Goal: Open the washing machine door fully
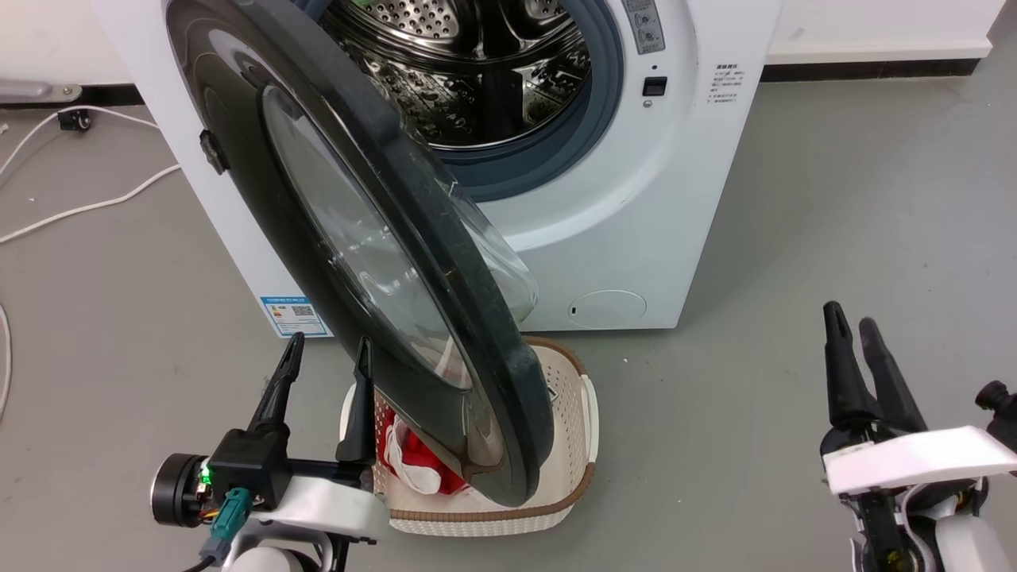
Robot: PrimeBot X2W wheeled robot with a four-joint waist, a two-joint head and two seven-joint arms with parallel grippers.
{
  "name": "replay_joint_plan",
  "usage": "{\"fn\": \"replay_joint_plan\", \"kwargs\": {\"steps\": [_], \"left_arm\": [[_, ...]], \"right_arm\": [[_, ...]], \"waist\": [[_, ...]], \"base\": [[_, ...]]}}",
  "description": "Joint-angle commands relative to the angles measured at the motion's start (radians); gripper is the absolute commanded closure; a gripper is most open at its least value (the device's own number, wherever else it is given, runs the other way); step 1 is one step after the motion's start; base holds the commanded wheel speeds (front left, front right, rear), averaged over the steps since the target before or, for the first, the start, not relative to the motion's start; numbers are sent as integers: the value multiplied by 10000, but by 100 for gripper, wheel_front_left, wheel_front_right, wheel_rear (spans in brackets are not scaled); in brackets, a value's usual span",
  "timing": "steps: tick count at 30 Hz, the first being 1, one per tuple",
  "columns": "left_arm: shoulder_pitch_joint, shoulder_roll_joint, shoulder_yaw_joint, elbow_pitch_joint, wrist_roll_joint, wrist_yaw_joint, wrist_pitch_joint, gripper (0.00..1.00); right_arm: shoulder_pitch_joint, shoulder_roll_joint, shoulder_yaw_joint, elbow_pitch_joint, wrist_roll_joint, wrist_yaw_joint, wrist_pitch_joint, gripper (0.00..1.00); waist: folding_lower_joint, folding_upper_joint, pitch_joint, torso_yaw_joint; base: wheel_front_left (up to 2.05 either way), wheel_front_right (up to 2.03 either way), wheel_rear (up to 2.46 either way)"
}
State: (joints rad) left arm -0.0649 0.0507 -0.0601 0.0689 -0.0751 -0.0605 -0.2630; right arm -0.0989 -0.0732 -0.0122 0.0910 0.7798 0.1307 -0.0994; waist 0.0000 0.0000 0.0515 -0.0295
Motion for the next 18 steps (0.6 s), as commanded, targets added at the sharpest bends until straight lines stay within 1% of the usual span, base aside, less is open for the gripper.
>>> {"fn": "replay_joint_plan", "kwargs": {"steps": [1,4,5,6,7,9,10,11,14,16,18], "left_arm": [[0,-8,-14,17,-36,18,-26,0],[0,-8,-9,-11,-51,56,-26,0],[6,-8,-11,-27,-47,62,-26,0],[15,-6,-7,-40,-40,76,-26,0],[30,-8,0,-48,-30,90,-26,0],[59,-8,8,-54,-4,87,-26,0],[62,-6,3,-45,9,81,-26,0],[60,-6,9,-40,19,74,-26,0],[81,-6,18,-5,42,71,-26,0],[90,-6,10,16,49,67,-26,0],[101,-8,-3,29,51,60,-26,0]], "right_arm": [[67,53,40,-121,-307,0,-154,0],[92,60,122,-425,-2151,-1,-697,0],[95,108,179,-545,-2507,-1,-810,0],[99,120,214,-667,-3244,-1,-944,0],[103,142,281,-782,-3616,-1,-1012,0],[160,162,391,-1009,-4777,-1,-1133,0],[250,181,442,-1074,-5041,-3,-1148,0],[336,200,485,-1132,-5577,-3,-1181,0],[552,224,517,-1068,-6405,-3,-1240,0],[722,237,436,-876,-6705,-3,-1264,0],[851,241,400,-634,-6749,-3,-1309,0]], "waist": [[0,0,-4,12],[0,0,-2,23],[0,0,-2,24],[0,0,0,19],[0,0,-10,10],[0,0,-33,2],[0,0,-45,5],[0,0,-57,7],[0,0,-116,15],[0,0,-151,30],[0,0,-183,37]], "base": [[0,0,0],[0,0,0],[0,0,0],[0,0,0],[0,0,0],[0,0,0],[0,0,0],[0,0,0],[0,0,0],[0,0,0],[0,0,0]]}}
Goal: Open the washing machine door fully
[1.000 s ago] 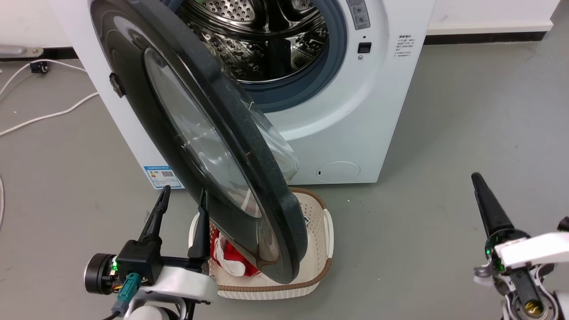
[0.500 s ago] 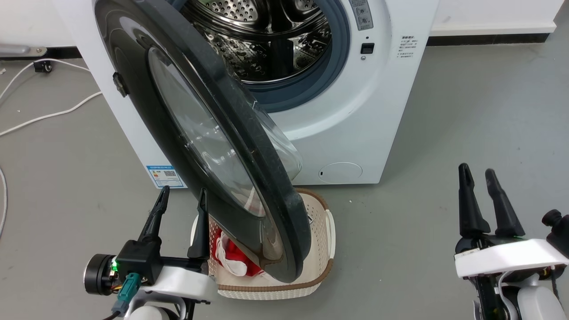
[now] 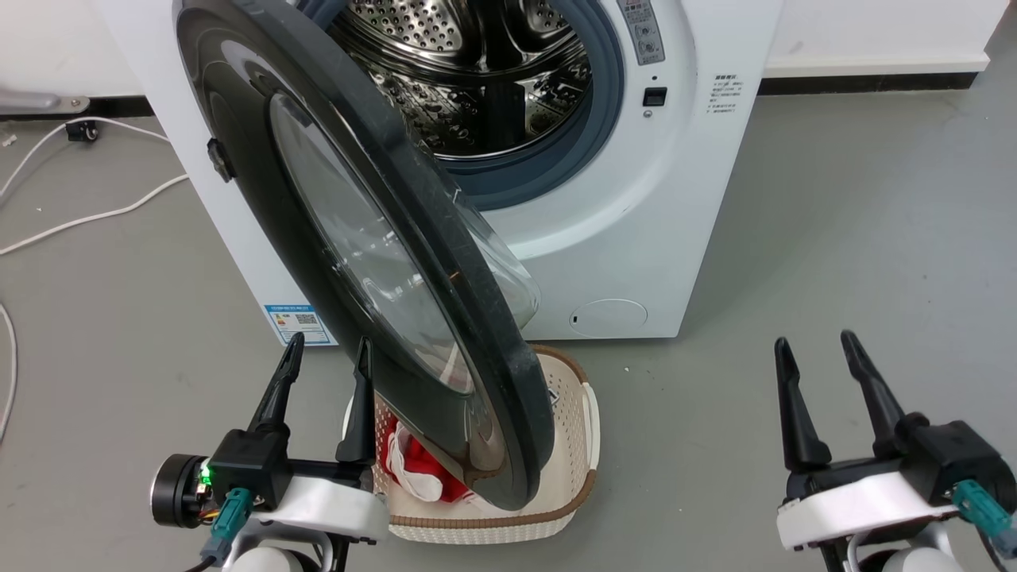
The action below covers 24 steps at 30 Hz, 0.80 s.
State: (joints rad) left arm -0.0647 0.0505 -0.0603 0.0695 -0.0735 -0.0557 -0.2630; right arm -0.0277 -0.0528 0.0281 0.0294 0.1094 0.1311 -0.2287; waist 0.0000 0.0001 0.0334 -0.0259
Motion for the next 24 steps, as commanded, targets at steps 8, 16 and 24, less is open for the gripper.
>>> {"fn": "replay_joint_plan", "kwargs": {"steps": [8,16,24], "left_arm": [[169,-5,-28,27,93,-32,-26,0],[167,-6,-8,-18,132,-32,-26,0],[107,-5,32,-110,147,30,-26,100]], "right_arm": [[40,42,-82,677,-175,-7,-184,0],[-117,42,-69,899,-447,-7,-274,0],[-134,43,3,983,-410,-7,-306,0]], "waist": [[0,-1,-68,9],[0,-1,-35,-7],[0,-1,38,9]], "base": [[0,0,0],[0,0,0],[0,0,0]]}}
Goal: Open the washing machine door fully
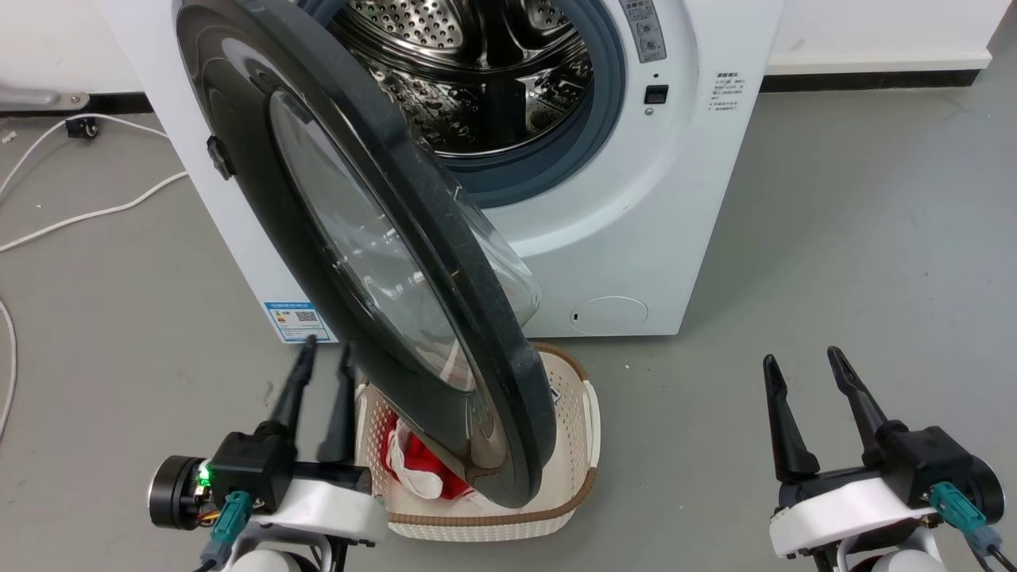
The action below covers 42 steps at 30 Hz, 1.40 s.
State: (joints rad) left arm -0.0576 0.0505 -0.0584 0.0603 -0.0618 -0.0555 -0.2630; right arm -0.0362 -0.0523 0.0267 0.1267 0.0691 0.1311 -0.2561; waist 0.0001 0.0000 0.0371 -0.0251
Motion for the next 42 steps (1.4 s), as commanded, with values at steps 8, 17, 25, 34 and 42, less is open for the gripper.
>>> {"fn": "replay_joint_plan", "kwargs": {"steps": [8,17,25,34,42], "left_arm": [[1,-5,18,26,-68,-1,-26,100],[-287,-5,189,-398,-206,124,-26,100],[-669,-6,406,-1899,-114,256,-26,100],[-1390,-6,68,-3990,120,315,-26,100],[-1915,-5,-1177,-5469,54,50,-24,100]], "right_arm": [[-92,38,45,27,25,-7,-65,0],[-118,38,39,22,80,-7,-80,0],[-117,37,-20,22,80,-7,-90,0],[-150,37,-30,34,42,-7,-86,0],[-123,37,-50,50,94,-7,-92,0]], "waist": [[-1,0,25,20],[-1,0,91,54],[-1,0,133,116],[-1,0,149,131],[-1,0,159,60]], "base": [[0,0,0],[0,0,0],[0,0,0],[0,0,0],[0,0,0]]}}
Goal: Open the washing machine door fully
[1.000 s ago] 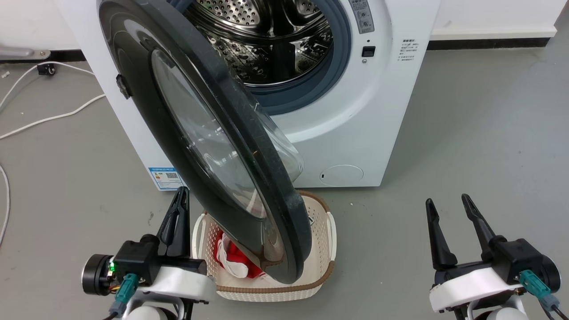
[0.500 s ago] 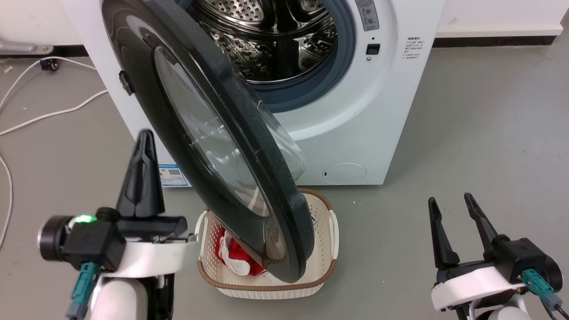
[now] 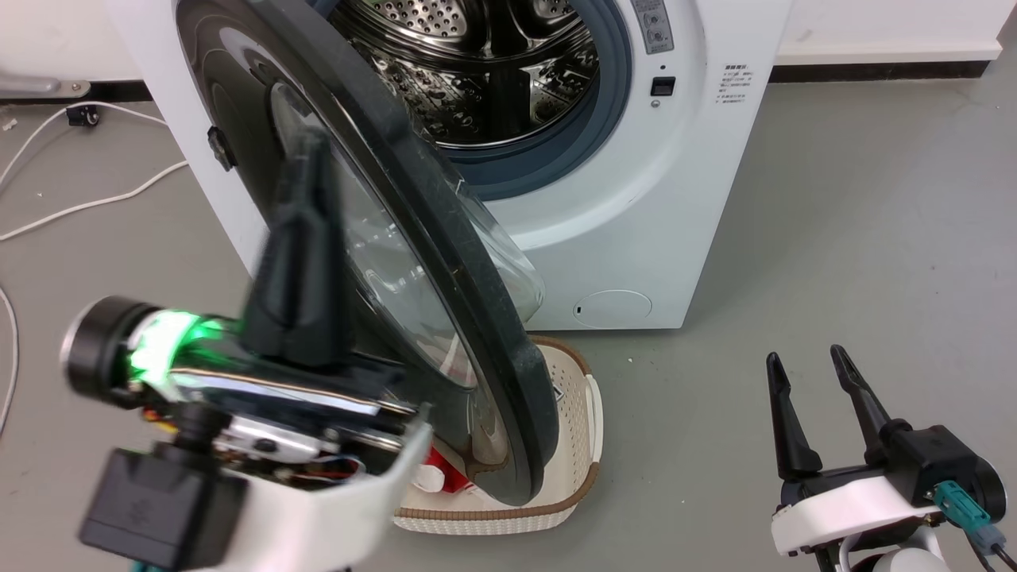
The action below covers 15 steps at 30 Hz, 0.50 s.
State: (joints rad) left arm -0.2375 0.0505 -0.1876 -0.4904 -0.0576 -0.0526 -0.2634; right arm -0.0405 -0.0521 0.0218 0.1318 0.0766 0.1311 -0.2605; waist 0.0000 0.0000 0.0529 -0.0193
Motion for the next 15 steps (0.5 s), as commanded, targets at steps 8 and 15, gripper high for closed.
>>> {"fn": "replay_joint_plan", "kwargs": {"steps": [8,15], "left_arm": [[144,0,-2456,322,-453,-592,444,100],[545,421,-4437,969,-1118,-740,1188,100]], "right_arm": [[28,34,0,35,19,-7,-48,0],[118,34,26,48,65,-7,-37,0]], "waist": [[0,0,-66,-36],[0,0,-109,-33]], "base": [[0,0,0],[0,0,0]]}}
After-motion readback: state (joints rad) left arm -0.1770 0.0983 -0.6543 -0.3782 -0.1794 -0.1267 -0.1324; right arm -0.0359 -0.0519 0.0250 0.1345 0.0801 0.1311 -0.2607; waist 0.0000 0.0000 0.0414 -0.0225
